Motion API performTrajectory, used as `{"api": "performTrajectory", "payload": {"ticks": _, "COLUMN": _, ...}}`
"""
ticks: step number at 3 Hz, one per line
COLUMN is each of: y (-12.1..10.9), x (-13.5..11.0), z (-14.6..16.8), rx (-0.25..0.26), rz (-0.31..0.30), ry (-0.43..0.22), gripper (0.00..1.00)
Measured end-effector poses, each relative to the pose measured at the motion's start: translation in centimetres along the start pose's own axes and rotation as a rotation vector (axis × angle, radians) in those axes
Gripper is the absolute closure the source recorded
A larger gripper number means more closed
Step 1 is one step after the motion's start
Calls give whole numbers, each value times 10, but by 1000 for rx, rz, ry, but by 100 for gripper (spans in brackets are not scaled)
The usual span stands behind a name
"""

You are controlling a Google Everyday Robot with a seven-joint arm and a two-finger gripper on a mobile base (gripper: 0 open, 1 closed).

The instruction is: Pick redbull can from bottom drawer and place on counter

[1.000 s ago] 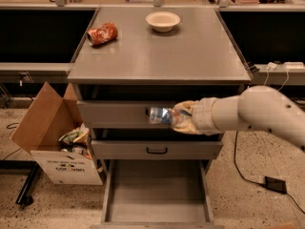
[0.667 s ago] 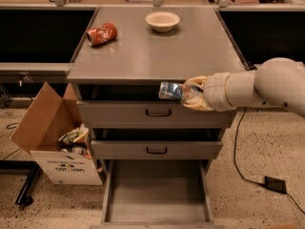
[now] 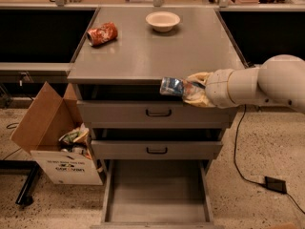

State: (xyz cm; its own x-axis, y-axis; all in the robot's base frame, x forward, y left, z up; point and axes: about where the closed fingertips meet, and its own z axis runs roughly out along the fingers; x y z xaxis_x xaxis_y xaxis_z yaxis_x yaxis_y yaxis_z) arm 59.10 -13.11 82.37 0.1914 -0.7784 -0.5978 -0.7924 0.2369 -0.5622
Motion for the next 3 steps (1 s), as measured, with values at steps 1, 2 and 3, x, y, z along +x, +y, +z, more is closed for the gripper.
{"api": "performTrajectory", "payload": {"ticks": 1, "y": -35, "x": -7, "z": -22, "rx": 40, "rz": 26, "ry": -2, "gripper": 100}}
{"api": "performTrajectory", "payload": {"ticks": 2, "y": -85, "x": -10, "z": -36, "rx": 72, "rz": 56, "ry": -7, "gripper": 100}}
{"api": "performTrajectory", "payload": {"ticks": 3, "y": -123, "x": -5, "z": -30, "rx": 83, "rz": 95, "ry": -20, "gripper": 100}}
